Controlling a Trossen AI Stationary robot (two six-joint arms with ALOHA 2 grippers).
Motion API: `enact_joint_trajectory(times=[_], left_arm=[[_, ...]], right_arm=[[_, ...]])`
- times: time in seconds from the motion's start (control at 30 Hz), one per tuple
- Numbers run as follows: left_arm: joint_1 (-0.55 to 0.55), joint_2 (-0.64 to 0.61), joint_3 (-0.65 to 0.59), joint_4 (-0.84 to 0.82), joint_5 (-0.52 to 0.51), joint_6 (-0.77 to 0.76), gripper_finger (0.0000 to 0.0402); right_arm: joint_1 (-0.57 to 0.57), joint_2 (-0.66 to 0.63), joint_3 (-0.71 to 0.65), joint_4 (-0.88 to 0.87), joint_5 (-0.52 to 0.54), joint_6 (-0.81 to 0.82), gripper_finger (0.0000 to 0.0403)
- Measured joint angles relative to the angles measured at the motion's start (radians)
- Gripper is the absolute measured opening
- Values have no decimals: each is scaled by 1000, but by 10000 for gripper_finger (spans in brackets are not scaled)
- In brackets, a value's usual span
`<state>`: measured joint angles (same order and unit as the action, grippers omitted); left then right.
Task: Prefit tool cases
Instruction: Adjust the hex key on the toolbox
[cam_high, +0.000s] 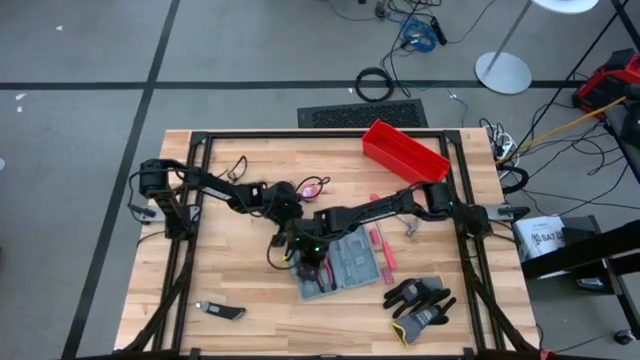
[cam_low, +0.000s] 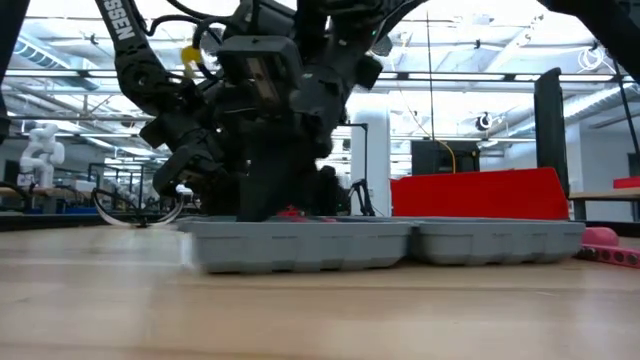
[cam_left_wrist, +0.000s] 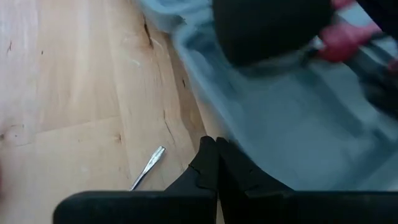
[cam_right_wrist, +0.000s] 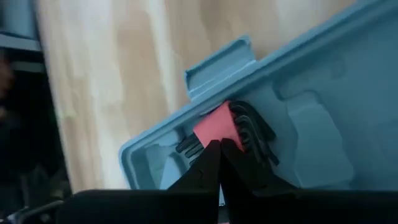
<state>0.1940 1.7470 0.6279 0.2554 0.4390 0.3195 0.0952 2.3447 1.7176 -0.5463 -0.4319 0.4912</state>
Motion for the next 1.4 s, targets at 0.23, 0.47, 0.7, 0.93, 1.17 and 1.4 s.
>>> enact_joint_trajectory(times=[0.23,0.47,0.7,0.93,1.17,1.4], left_arm=[[0,-1,-22,14,4,-9,2],[0,0,-25,18,4,-26,2],[2,-30,-30,18,-8,-49,2],[0,-109,-35,-31,-68,-50,2],[-2,-142,-32,-45,-81,-52,2],[-2,-143,-32,-60,-85,-56,2]], right_arm=[[-20,8,0,21,-13,-32,0],[-15,2,1,-9,56,-136,0],[15,-84,-9,-5,262,-261,0],[8,-135,-13,-46,369,-233,0],[19,-129,-10,-67,352,-241,0],[45,-206,-13,-154,396,-195,0]])
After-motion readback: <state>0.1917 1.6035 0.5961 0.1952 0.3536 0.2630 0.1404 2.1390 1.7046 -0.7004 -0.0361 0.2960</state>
